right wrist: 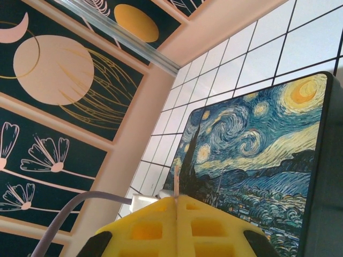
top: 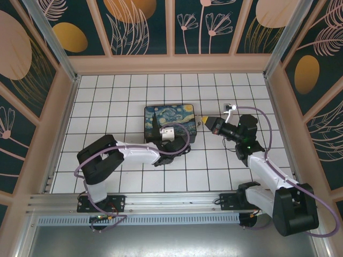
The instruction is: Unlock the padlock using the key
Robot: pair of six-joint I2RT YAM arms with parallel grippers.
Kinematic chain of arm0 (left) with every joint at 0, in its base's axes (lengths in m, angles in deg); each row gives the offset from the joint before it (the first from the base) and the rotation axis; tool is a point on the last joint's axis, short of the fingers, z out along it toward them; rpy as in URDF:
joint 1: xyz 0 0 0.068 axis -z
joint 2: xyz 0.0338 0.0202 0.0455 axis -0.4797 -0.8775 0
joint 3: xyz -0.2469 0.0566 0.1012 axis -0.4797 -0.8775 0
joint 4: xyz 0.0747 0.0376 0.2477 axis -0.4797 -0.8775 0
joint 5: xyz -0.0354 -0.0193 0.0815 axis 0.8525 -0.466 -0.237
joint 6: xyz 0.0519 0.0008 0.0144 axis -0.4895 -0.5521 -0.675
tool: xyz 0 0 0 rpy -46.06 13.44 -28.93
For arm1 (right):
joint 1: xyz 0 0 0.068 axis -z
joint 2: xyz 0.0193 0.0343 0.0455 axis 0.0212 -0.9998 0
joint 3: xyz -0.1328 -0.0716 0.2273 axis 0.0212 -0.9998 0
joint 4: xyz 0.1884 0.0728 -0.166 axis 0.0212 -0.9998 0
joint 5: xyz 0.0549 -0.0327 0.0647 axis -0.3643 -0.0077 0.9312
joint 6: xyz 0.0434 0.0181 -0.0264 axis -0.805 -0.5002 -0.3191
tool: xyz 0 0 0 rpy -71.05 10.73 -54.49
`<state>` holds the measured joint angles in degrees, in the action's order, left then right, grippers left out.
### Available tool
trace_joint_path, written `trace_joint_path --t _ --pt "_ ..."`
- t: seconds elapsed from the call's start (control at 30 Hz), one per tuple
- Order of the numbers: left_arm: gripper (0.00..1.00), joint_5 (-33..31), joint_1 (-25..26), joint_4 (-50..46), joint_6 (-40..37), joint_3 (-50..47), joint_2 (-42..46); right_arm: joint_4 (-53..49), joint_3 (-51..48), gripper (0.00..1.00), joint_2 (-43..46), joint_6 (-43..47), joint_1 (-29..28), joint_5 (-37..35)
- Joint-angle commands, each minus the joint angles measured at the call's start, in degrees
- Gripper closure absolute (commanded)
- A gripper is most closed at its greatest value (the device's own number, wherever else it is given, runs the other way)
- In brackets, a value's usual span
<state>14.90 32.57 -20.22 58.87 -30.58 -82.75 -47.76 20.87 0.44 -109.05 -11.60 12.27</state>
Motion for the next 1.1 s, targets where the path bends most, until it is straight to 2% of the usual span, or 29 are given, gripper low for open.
trace_joint_path --t 0.0,0.17,0.27,0.37,0.57,0.7,0.87,1.07 --pt "0.57 -3.3 0.0 -2.2 -0.8 3.5 -2.2 3.7 -0.3 1.00 0.3 -0.5 0.3 1.9" --pt "0.60 -3.6 0.0 -4.1 0.3 4.7 -3.3 2.5 -0.3 1.00 1.6 -0.1 0.3 2.4" --pt "0.56 -4.1 0.0 -5.7 0.8 5.7 -4.1 1.6 0.0 1.00 2.3 0.3 0.3 2.4" --pt "0.56 -4.0 -0.1 -7.0 1.5 7.0 -5.6 1.6 0.0 1.00 2.5 0.4 0.3 2.4" --pt "0.71 -3.4 -1.0 -6.6 2.4 6.0 -4.9 1.0 0.4 1.00 3.0 0.3 0.4 2.2" --pt "0.77 -4.0 -1.0 -8.0 1.7 6.2 -3.0 -2.5 1.5 1.00 4.1 2.1 0.4 1.4" --pt "0.81 -0.9 -0.8 -13.4 0.3 7.8 0.0 -6.8 2.5 1.00 4.2 4.0 0.3 -0.2" --pt "0.79 3.4 -0.7 -27.0 0.3 13.0 6.7 -10.3 4.5 1.00 4.5 5.6 0.1 -2.9"
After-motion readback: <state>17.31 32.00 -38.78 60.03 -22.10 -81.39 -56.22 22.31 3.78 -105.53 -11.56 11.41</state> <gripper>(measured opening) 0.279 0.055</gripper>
